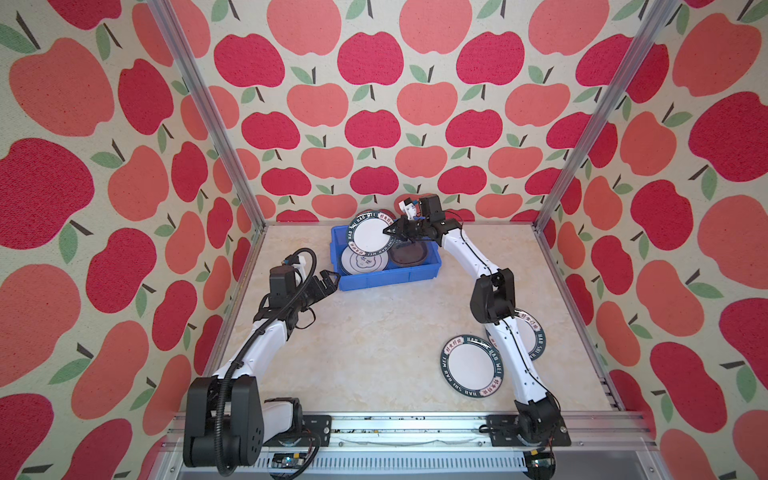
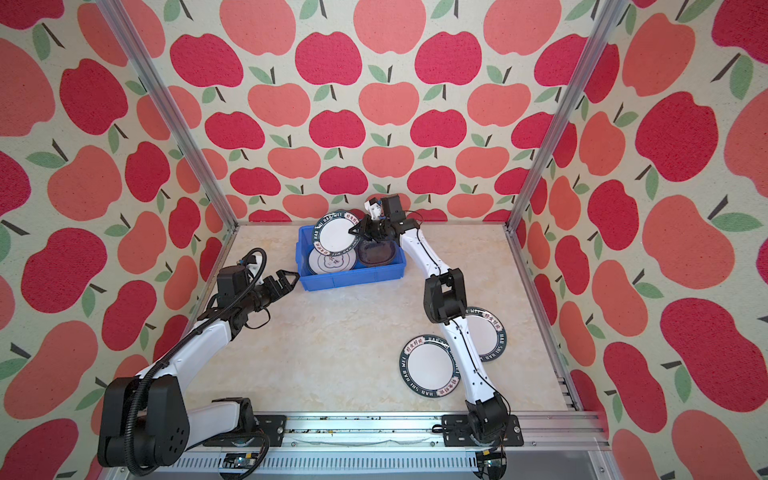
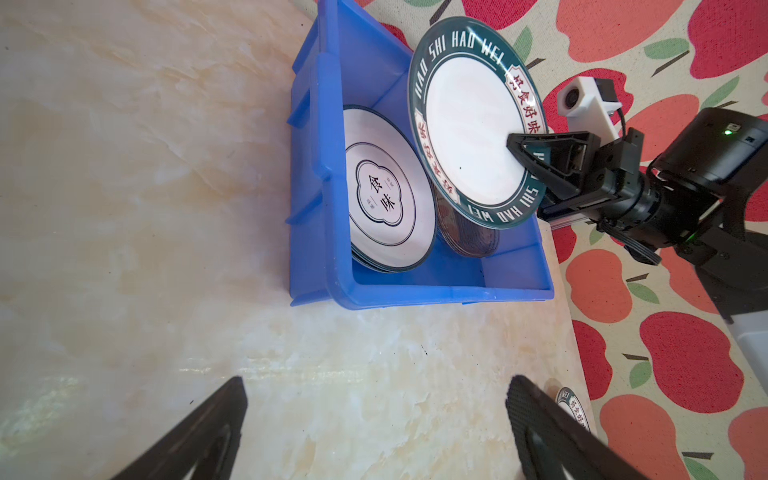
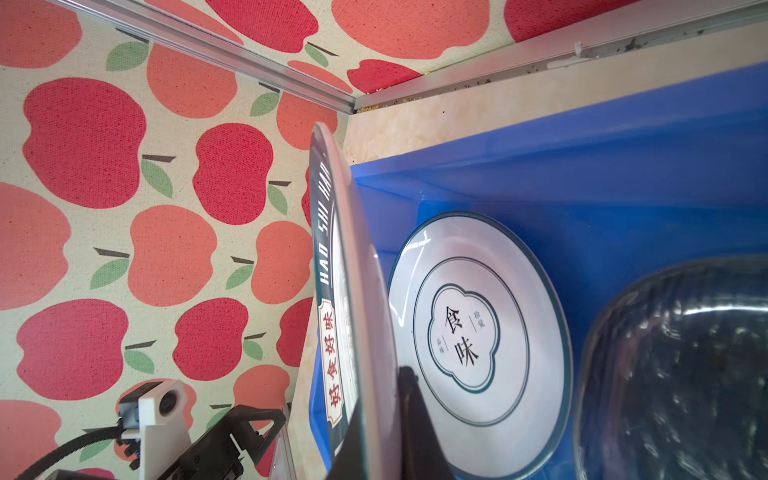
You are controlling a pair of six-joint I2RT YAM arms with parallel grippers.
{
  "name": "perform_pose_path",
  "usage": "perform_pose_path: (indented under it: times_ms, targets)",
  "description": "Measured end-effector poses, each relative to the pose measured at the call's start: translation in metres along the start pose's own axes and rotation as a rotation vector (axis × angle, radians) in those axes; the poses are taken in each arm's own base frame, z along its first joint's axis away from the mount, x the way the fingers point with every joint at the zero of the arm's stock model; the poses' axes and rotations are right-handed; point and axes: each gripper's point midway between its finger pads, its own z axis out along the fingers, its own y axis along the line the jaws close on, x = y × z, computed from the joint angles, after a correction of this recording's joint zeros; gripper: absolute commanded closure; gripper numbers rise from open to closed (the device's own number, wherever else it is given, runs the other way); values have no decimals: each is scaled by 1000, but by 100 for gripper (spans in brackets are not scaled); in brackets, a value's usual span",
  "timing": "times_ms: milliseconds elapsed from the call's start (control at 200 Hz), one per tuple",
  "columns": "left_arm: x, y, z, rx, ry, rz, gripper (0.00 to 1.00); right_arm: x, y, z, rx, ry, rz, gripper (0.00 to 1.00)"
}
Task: Place the plates into the plastic bin on the countertop
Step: 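Lower the green-rimmed plate with both grippers into the bin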
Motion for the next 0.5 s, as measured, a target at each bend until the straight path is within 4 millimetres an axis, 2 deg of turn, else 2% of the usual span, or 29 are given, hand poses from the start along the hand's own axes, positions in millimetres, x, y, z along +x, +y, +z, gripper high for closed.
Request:
perform_pose_path:
  times_ms: [240,425,495]
  targets:
    - [2,-1,1,8,10,0,0,22,-32,27,39,48,49,100]
    - [3,-1,1,12,15,-1,0,41,-34,48,50,77,54,100]
    - [3,-1,1,12,15,-1,0,47,-33,54,59,85,54,85]
